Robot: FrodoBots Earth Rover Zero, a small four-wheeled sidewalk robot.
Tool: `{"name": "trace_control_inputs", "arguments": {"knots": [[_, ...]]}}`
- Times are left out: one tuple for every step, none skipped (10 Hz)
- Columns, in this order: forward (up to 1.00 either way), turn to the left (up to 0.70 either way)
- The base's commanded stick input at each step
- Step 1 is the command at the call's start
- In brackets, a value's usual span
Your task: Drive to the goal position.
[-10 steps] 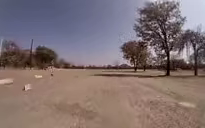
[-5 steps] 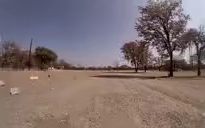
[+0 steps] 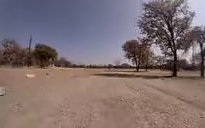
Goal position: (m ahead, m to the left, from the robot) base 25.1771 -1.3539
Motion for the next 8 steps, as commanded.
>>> {"name": "trace_control_inputs", "arguments": {"knots": [[1.0,0.0],[1.0,0.0],[1.0,0.0],[1.0,0.0],[1.0,0.0],[1.0,0.0],[1.0,0.0],[1.0,0.0]]}}
